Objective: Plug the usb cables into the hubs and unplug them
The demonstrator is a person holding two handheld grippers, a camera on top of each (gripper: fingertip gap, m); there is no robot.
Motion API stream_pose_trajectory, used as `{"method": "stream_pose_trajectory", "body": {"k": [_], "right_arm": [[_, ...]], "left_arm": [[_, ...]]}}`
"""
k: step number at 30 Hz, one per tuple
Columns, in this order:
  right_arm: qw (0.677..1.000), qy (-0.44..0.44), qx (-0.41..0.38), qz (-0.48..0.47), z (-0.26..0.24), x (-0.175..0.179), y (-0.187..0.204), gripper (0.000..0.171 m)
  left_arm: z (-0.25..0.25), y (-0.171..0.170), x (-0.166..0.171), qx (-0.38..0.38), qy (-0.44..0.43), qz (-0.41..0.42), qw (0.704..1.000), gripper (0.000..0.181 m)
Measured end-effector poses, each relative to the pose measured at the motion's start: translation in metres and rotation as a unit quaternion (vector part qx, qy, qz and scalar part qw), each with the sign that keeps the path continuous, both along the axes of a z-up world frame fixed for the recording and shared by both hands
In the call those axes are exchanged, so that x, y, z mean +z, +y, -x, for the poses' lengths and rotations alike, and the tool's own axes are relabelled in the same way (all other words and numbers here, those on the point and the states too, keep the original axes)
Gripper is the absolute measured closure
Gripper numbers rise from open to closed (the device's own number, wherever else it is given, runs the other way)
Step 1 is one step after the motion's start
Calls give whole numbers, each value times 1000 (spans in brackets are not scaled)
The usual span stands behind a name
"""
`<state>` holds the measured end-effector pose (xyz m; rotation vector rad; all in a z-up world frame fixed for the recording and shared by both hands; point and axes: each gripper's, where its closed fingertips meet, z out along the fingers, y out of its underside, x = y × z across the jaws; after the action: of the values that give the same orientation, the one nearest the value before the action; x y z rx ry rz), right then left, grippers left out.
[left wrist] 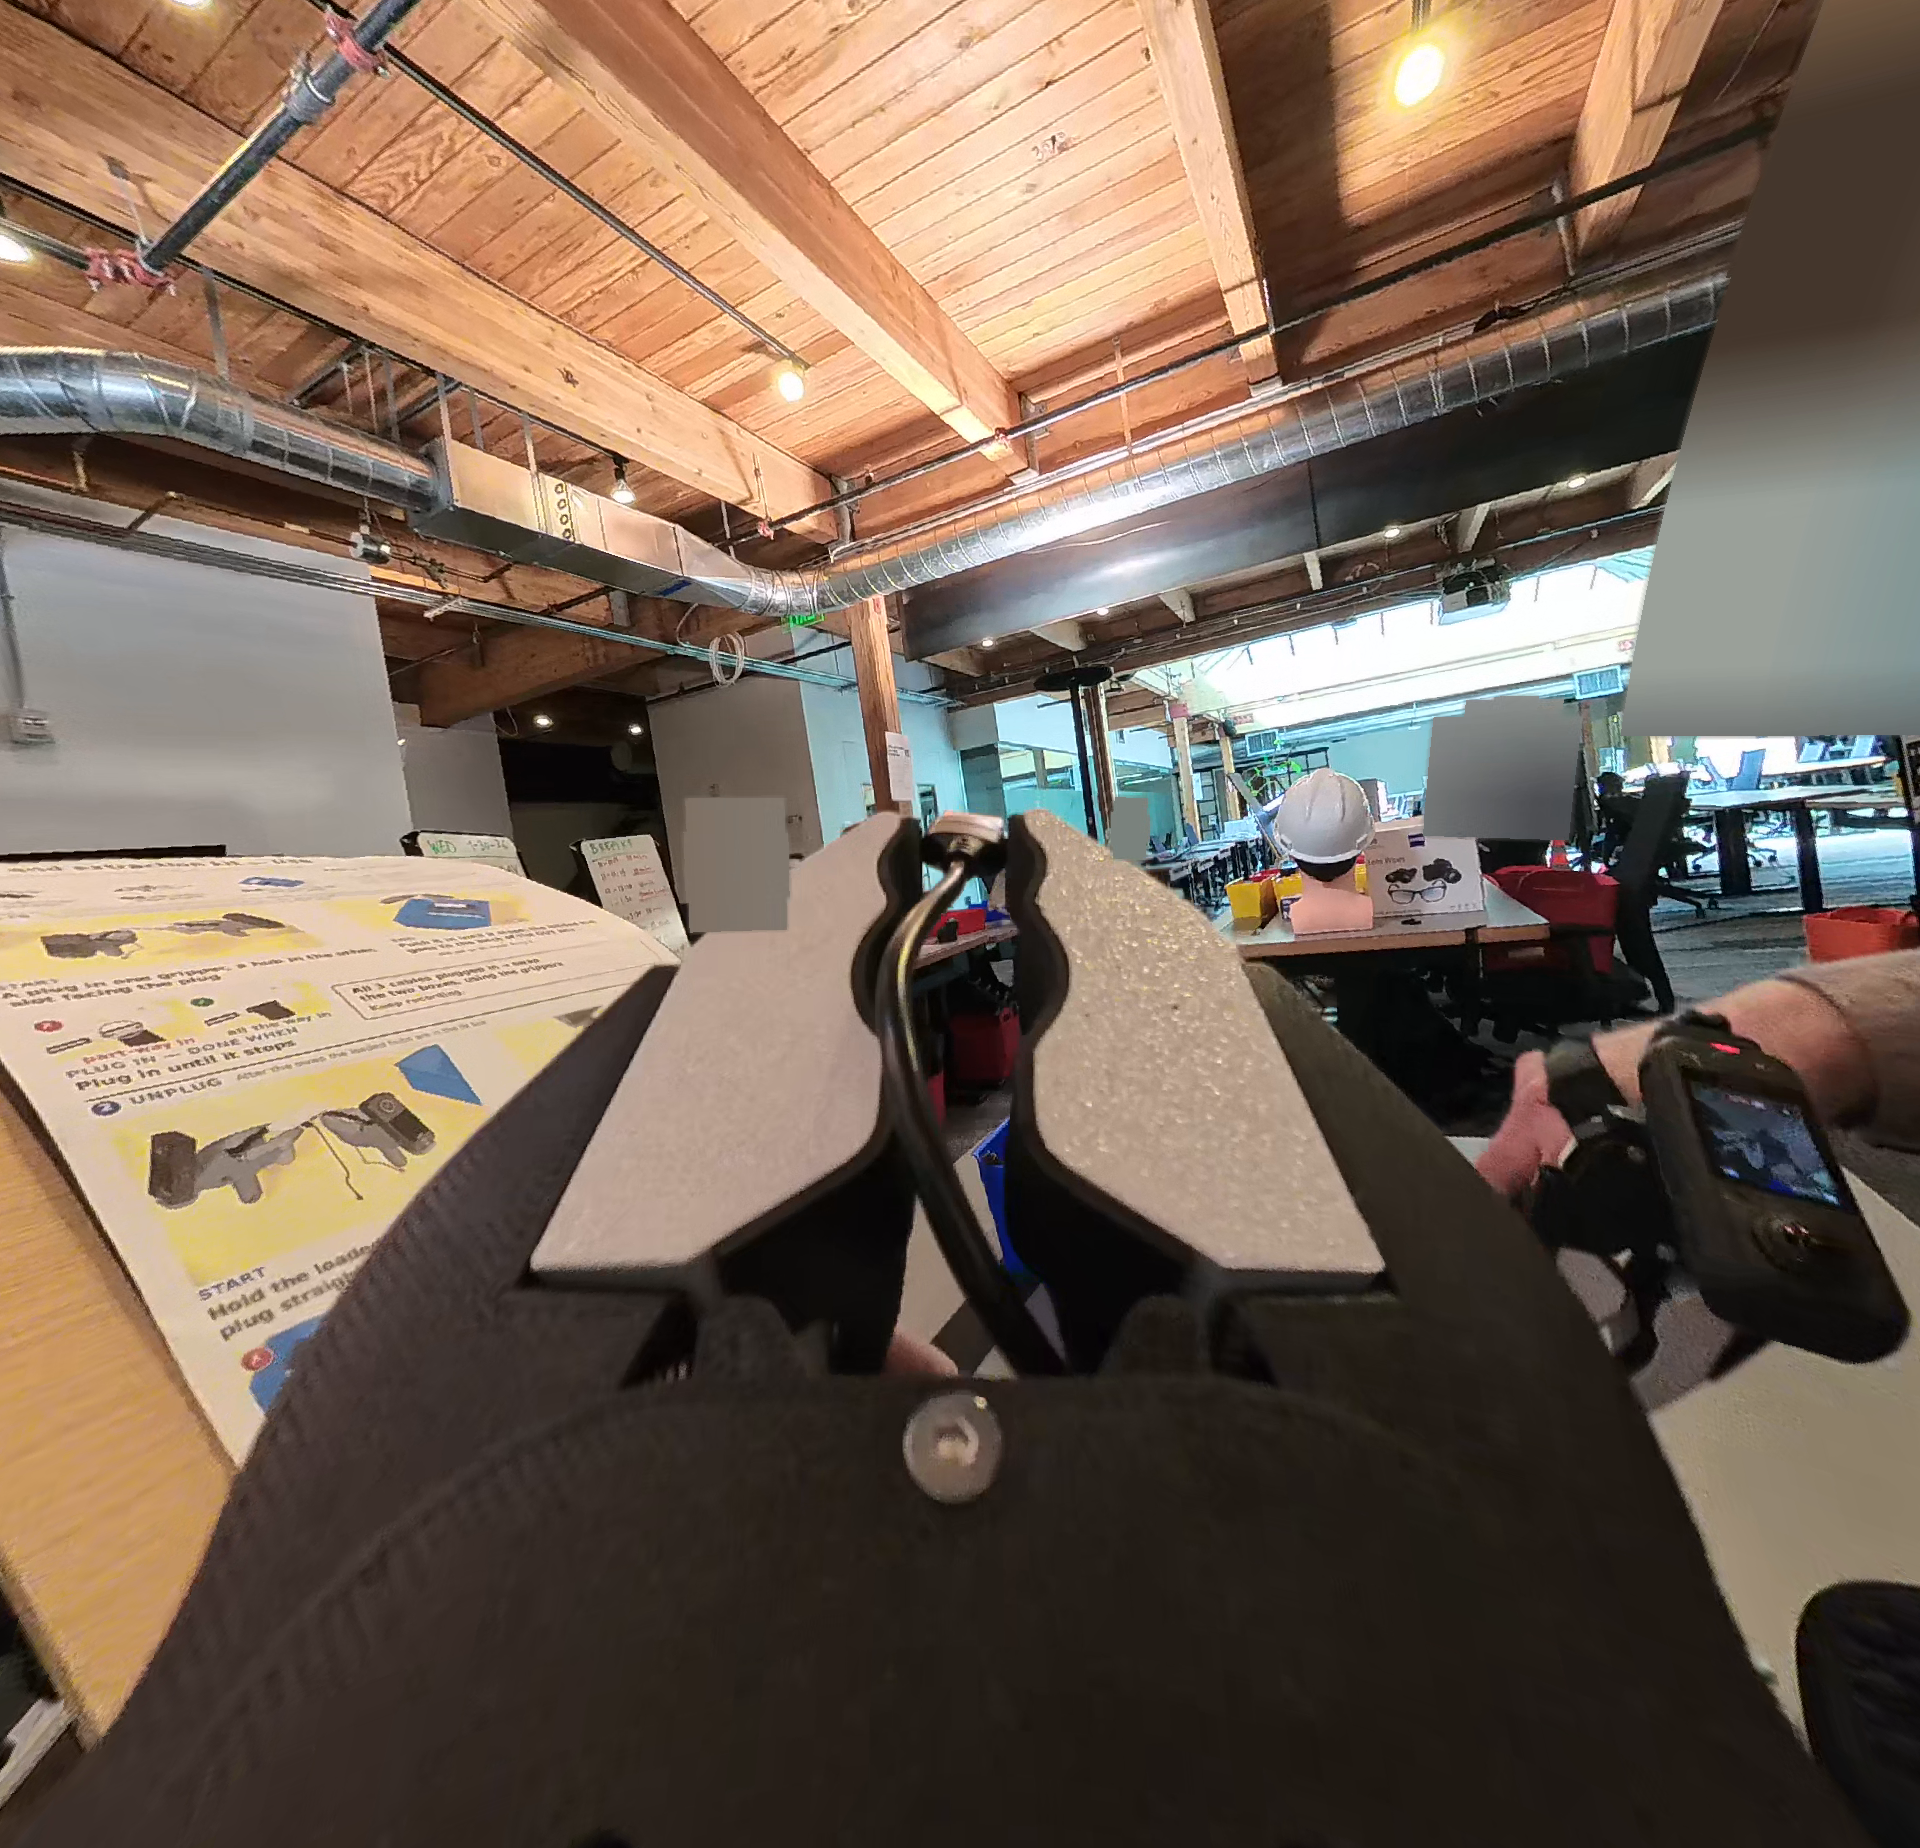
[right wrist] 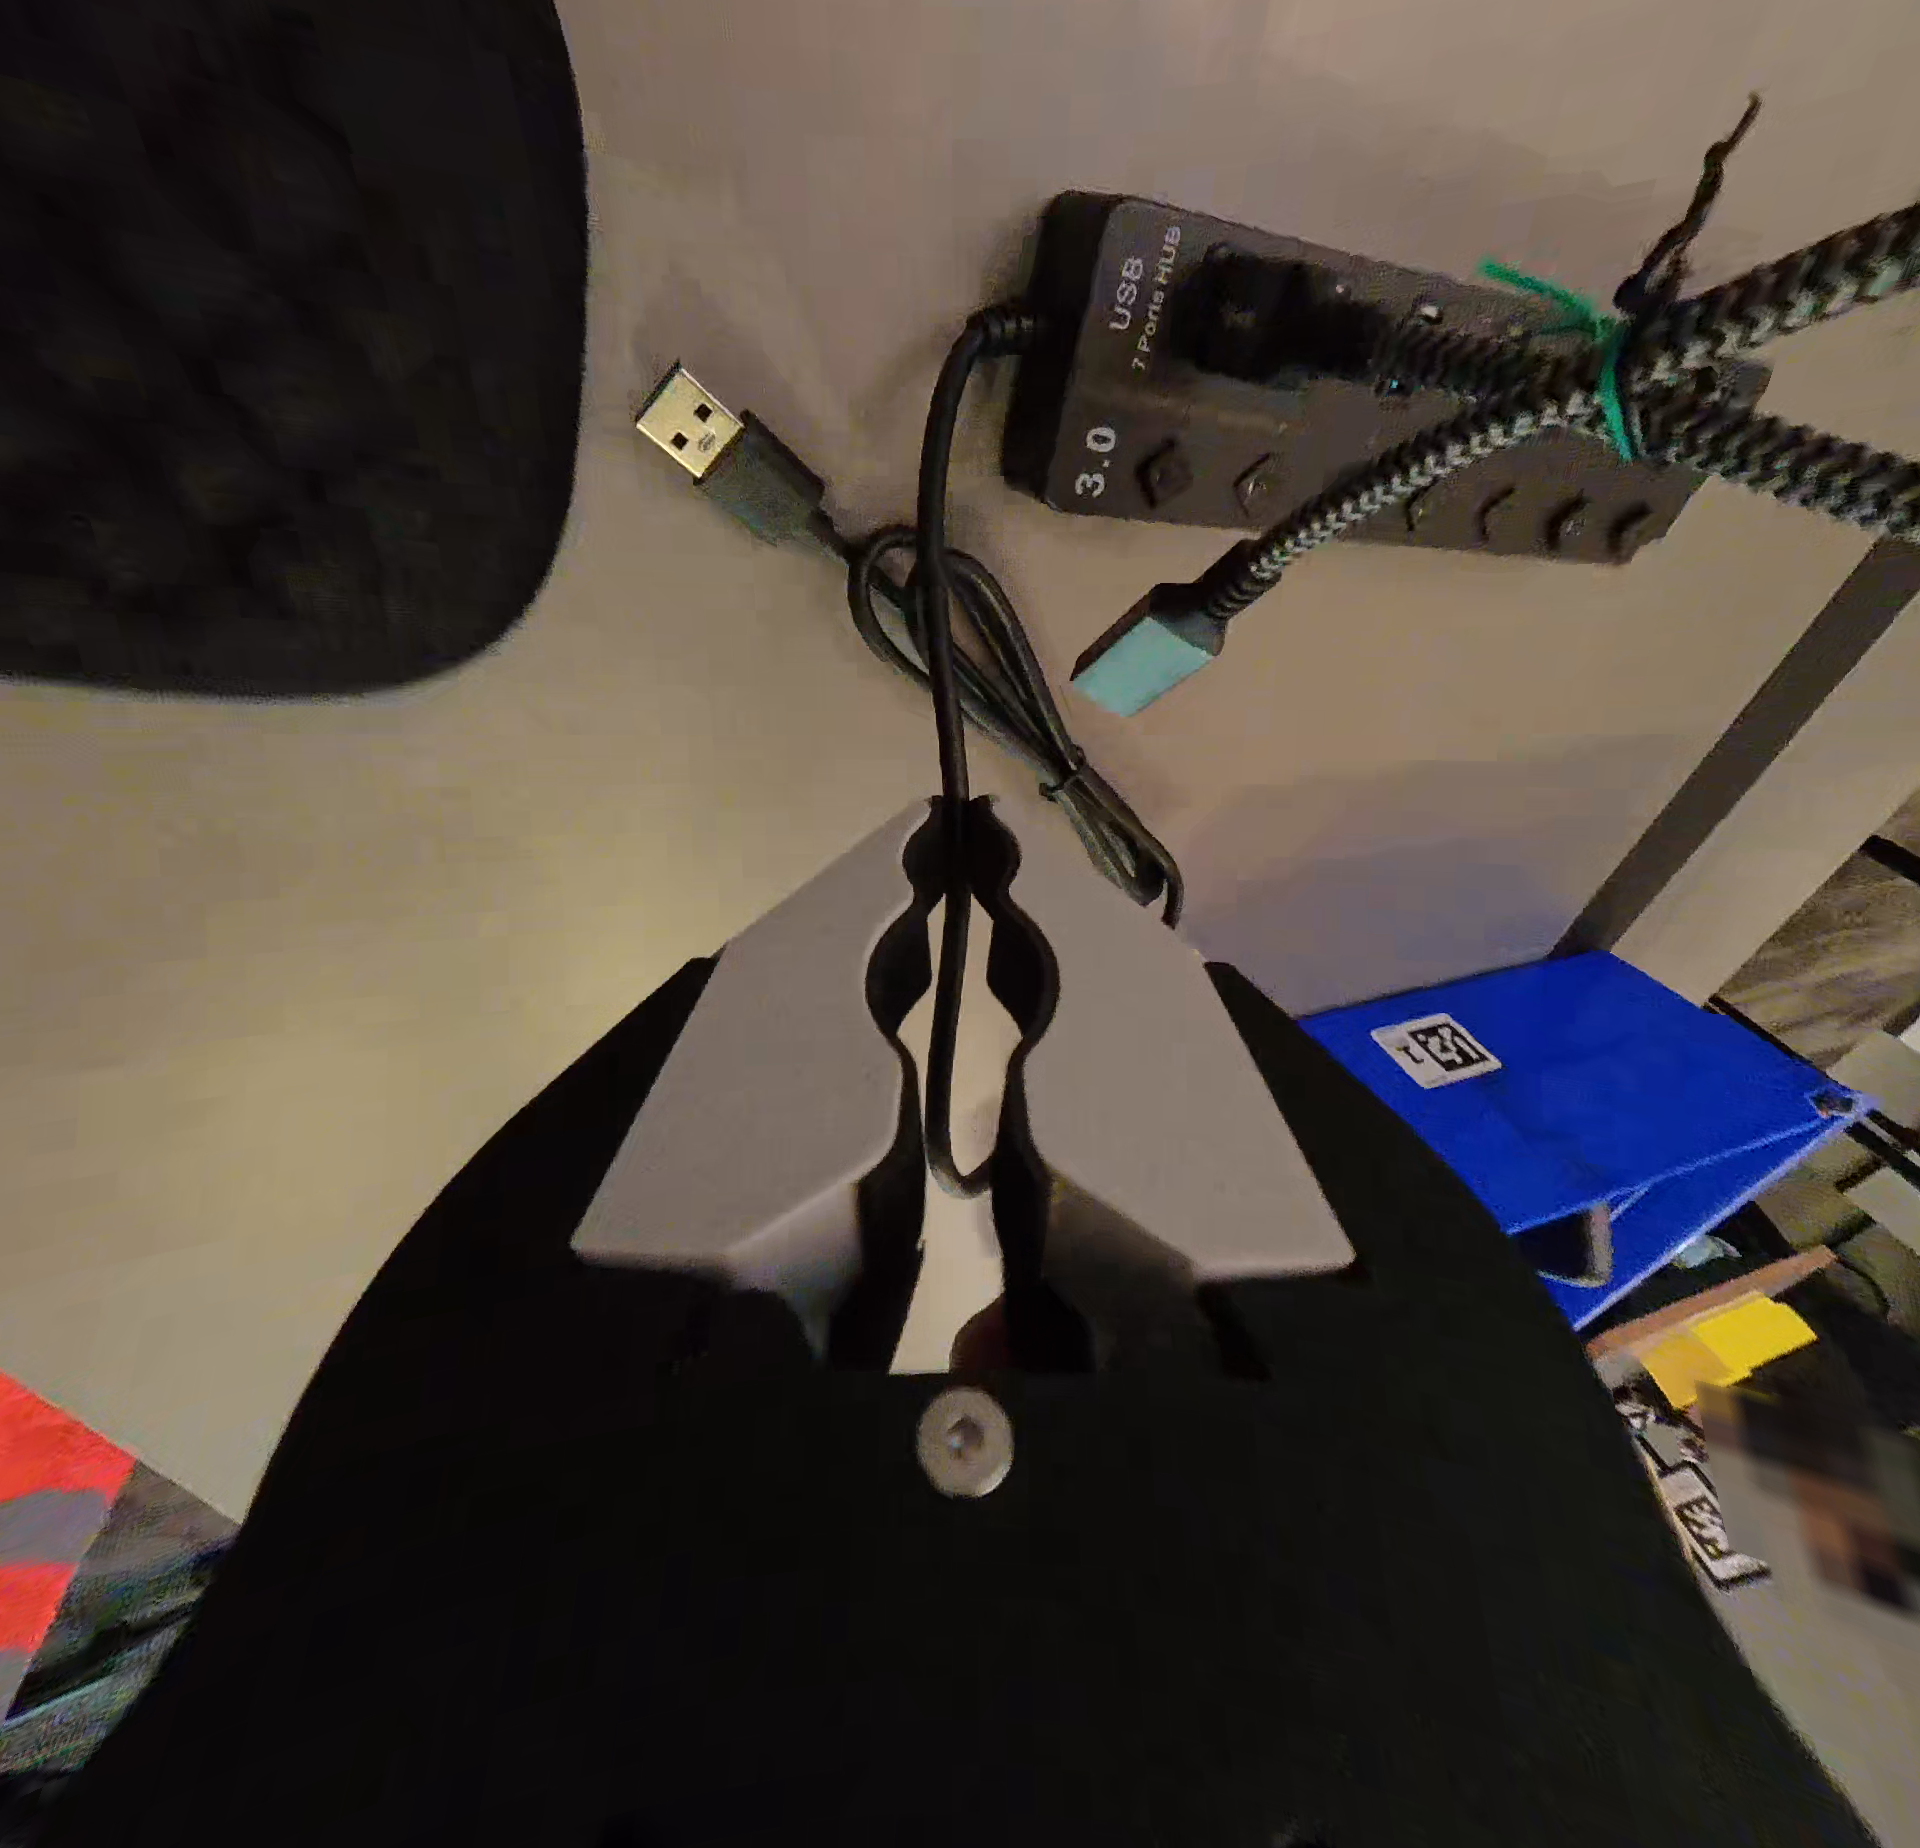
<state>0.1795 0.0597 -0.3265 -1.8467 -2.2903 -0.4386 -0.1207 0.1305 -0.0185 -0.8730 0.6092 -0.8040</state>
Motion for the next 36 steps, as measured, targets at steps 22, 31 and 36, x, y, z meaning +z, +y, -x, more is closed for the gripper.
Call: {"method": "stream_pose_trajectory", "body": {"k": [22, 31, 36], "right_arm": [[791, 419, -444, -41, 26, -20, 27, 101], [761, 420, -489, -73, 29, -40, 50, 122], [765, 443, -463, -75, 34, -37, 52, 122]], "left_arm": [[-39, 18, -34, -13, 49, 36, 998, 166], [-45, 16, -35, -17, 56, 34, 998, 166], [-48, 15, -35, -20, 58, 33, 998, 166]]}}
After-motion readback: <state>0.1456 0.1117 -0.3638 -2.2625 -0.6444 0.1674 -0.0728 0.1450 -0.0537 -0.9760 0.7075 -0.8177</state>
